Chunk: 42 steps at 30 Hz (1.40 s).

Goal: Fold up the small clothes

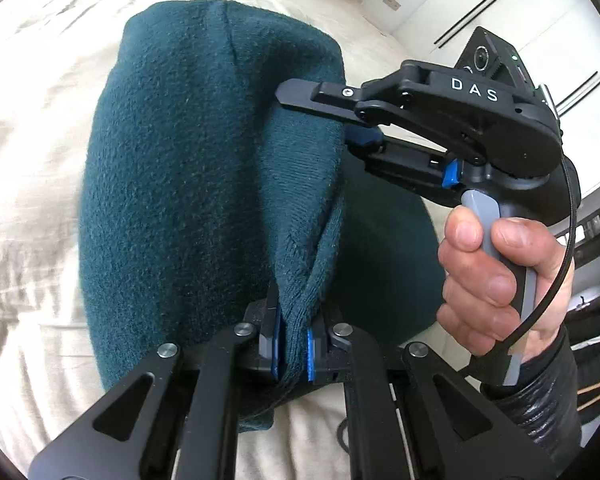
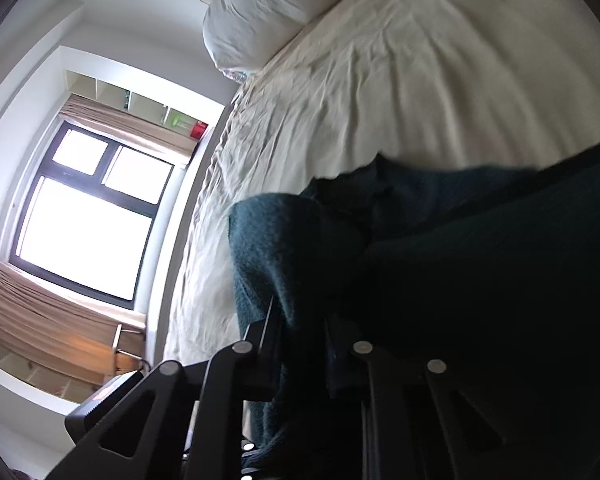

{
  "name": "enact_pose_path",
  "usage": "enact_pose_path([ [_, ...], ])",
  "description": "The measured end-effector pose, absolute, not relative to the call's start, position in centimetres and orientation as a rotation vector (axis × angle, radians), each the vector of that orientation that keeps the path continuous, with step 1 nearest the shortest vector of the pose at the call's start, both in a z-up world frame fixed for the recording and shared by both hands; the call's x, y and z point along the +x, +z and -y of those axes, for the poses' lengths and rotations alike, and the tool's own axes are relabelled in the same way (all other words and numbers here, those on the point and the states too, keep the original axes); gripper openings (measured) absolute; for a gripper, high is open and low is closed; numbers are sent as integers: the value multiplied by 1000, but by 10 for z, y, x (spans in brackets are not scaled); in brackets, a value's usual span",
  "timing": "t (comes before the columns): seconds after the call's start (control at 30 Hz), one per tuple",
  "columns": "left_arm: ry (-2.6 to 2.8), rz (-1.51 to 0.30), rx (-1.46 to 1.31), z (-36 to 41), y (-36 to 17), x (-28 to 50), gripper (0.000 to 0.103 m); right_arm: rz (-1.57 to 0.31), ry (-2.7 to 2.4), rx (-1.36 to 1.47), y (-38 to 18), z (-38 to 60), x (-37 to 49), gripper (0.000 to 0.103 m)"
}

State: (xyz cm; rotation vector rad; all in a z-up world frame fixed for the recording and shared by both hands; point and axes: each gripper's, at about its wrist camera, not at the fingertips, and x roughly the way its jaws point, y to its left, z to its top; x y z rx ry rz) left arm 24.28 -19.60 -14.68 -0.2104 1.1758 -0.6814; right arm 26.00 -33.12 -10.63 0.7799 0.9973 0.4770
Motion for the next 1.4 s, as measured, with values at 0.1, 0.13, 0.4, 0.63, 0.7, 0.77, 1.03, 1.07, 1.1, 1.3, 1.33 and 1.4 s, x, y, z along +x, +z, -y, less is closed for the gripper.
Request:
enact_pose_path([
  [0.1, -712, -1170, -192, 211, -144, 243, 7, -983, 451, 768, -102, 347, 255, 17],
  [0.13, -724, -1170, -184, 221, -142, 243, 7, -977, 437, 766, -100, 357, 252, 17],
  [0.4, -823, -1169, -135, 290, -129, 239, 7, -946, 348, 763, -90, 429, 236, 13],
  [0.63, -833, -1223, -165, 324, -153, 242, 15, -979, 241, 800, -111, 486, 232, 12],
  [0.7, -848, -1236, -195, 316, -155, 244, 18, -1002, 230, 843, -131, 495, 230, 12],
  [0.77, -863, -1240, -198, 308, -150, 241, 23, -1004, 237, 887, -141, 497, 227, 16],
  [1.03, -996, -1219, -279, 243, -114, 216, 64, -947, 293, 985, -130, 491, 203, 49],
  [1.07, -989, -1206, -271, 241, -115, 214, 64, -945, 298, 983, -128, 490, 200, 50],
  [1.1, -962, -1189, -254, 231, -116, 217, 64, -953, 300, 970, -126, 486, 195, 50],
  [1.3, -864, -1183, -316, 181, -132, 244, 64, -1047, 299, 909, -127, 462, 174, 51],
  [1.33, -855, -1180, -322, 176, -132, 248, 64, -1065, 290, 901, -130, 461, 172, 51],
  [1.4, -844, -1168, -326, 165, -130, 253, 64, -1088, 278, 902, -136, 458, 174, 51],
])
